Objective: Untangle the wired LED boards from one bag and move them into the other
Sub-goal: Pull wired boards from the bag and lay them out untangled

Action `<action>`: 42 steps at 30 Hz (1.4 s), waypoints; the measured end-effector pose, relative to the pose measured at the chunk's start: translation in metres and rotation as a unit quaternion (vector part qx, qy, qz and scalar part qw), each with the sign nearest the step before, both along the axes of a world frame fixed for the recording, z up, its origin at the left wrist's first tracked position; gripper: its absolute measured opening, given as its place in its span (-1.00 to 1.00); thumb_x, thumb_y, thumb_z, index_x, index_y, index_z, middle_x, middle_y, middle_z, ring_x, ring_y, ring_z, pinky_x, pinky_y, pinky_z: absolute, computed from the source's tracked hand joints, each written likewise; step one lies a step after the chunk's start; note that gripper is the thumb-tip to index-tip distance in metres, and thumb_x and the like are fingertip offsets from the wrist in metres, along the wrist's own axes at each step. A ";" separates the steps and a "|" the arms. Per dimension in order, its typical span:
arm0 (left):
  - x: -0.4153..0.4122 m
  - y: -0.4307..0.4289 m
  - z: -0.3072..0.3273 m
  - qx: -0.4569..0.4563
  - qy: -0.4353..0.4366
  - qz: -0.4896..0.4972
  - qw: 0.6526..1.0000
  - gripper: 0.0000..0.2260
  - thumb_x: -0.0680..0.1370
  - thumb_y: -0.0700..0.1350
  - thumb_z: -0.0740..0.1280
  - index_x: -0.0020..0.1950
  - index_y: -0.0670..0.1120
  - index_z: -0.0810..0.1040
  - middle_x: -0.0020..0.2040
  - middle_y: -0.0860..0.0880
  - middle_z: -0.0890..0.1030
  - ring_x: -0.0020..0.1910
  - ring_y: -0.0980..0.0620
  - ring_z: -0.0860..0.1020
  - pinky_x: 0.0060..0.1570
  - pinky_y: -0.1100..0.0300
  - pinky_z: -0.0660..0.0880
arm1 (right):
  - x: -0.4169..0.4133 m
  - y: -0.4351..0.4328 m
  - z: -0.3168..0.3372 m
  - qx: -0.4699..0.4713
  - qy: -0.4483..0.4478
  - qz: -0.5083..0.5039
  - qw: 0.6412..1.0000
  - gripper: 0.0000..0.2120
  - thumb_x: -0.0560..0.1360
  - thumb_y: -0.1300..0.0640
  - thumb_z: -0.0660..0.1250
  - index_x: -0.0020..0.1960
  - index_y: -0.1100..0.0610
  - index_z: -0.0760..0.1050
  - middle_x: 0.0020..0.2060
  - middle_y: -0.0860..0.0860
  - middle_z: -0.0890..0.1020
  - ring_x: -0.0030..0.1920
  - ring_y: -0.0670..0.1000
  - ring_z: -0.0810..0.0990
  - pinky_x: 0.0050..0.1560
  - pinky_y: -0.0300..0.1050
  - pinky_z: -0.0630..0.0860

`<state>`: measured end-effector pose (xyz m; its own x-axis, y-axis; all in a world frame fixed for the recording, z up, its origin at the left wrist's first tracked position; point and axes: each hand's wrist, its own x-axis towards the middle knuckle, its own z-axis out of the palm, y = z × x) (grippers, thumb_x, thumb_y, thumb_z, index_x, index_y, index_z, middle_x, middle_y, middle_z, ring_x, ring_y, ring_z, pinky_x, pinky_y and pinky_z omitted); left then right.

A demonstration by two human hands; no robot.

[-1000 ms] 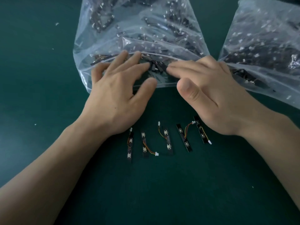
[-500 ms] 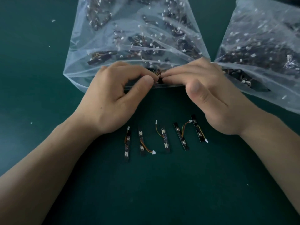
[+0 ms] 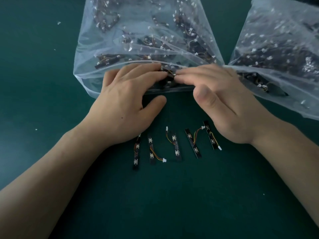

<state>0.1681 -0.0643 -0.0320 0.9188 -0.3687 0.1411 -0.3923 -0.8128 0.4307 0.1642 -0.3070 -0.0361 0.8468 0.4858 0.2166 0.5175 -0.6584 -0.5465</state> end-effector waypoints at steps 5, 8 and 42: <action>0.001 0.003 0.002 -0.094 -0.015 0.028 0.995 -0.73 0.59 -0.05 0.34 0.27 0.11 0.66 0.13 0.20 0.63 0.25 0.03 0.52 0.40 -0.19 0.37 | 0.002 -0.003 -0.001 0.043 -0.022 0.029 0.998 -0.47 0.71 -0.08 -0.02 0.23 0.14 0.67 0.24 -0.07 0.66 0.35 -0.07 0.55 0.36 0.25 0.38; 0.000 0.003 0.002 -0.117 -0.019 0.030 0.992 -0.76 0.59 -0.13 0.41 0.22 0.08 0.69 -0.01 0.21 0.64 0.09 0.13 0.55 0.31 -0.04 0.46 | 0.002 -0.003 -0.001 0.056 -0.027 0.038 0.997 -0.47 0.72 -0.06 0.02 0.10 0.22 0.69 0.12 -0.03 0.70 0.25 -0.12 0.60 0.30 0.17 0.43; -0.001 0.004 0.005 -0.140 0.023 0.007 0.990 -0.86 0.56 0.00 0.45 0.07 0.10 0.75 -0.13 0.26 0.65 -0.01 0.22 0.58 0.11 0.38 0.44 | -0.002 -0.004 -0.004 0.130 -0.110 -0.056 0.984 -0.87 0.53 0.23 0.53 0.05 0.12 0.66 -0.13 -0.09 0.69 -0.09 -0.19 0.64 0.01 -0.35 0.45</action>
